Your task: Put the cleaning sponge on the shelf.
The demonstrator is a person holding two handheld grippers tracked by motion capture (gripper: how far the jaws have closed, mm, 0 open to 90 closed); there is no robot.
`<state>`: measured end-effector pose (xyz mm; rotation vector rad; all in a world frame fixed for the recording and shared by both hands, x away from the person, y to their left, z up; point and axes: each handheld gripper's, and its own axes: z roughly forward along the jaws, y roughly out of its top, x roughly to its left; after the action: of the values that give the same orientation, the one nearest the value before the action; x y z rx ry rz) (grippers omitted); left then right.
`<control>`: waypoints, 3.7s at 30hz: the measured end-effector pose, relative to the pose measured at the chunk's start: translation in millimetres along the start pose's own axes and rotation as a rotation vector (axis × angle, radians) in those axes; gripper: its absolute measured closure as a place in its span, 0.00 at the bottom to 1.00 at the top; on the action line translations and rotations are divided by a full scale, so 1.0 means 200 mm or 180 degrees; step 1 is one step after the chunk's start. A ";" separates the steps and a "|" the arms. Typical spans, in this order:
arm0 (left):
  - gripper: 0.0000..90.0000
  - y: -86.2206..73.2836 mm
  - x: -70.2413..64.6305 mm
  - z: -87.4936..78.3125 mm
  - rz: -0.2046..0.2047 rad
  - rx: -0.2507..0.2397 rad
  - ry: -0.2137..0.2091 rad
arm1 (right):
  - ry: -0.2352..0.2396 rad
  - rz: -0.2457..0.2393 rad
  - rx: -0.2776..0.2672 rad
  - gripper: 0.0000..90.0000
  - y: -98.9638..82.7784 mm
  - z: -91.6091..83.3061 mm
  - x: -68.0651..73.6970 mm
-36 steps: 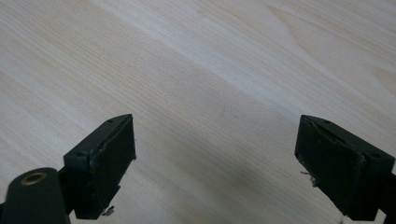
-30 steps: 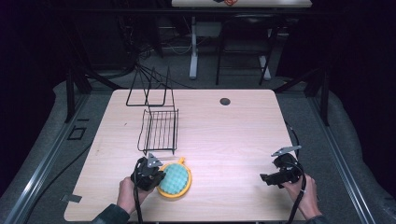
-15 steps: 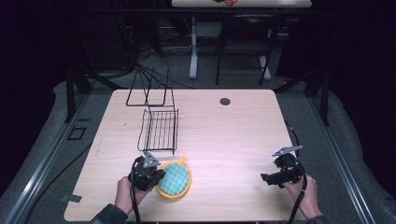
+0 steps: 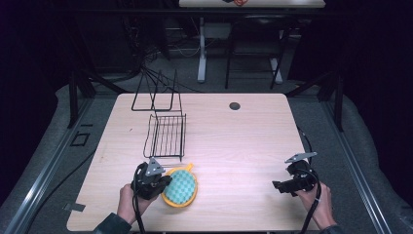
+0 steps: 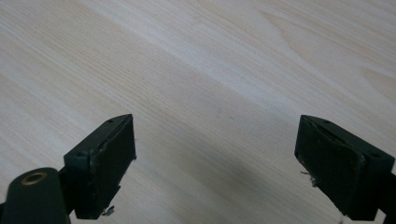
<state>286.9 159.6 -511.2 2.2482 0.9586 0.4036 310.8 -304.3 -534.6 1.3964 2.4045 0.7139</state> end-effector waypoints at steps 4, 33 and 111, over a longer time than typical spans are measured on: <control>0.96 0.01 0.00 -0.02 0.0017 -0.0041 -0.0009 | 0.0010 0.0000 0.0027 0.13 0.00 0.00 0.00; 0.96 0.07 0.03 -0.15 -0.0015 -0.0352 0.0049 | -0.0002 -0.0017 0.0031 0.13 0.00 0.01 0.00; 0.97 0.23 0.36 -0.15 -0.0438 -0.0859 0.0505 | -0.0023 -0.0029 0.0034 0.14 0.00 0.01 0.00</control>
<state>346.5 201.7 -456.8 1.9177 1.0644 0.6178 313.0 -303.5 -536.5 1.3887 2.4111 0.6937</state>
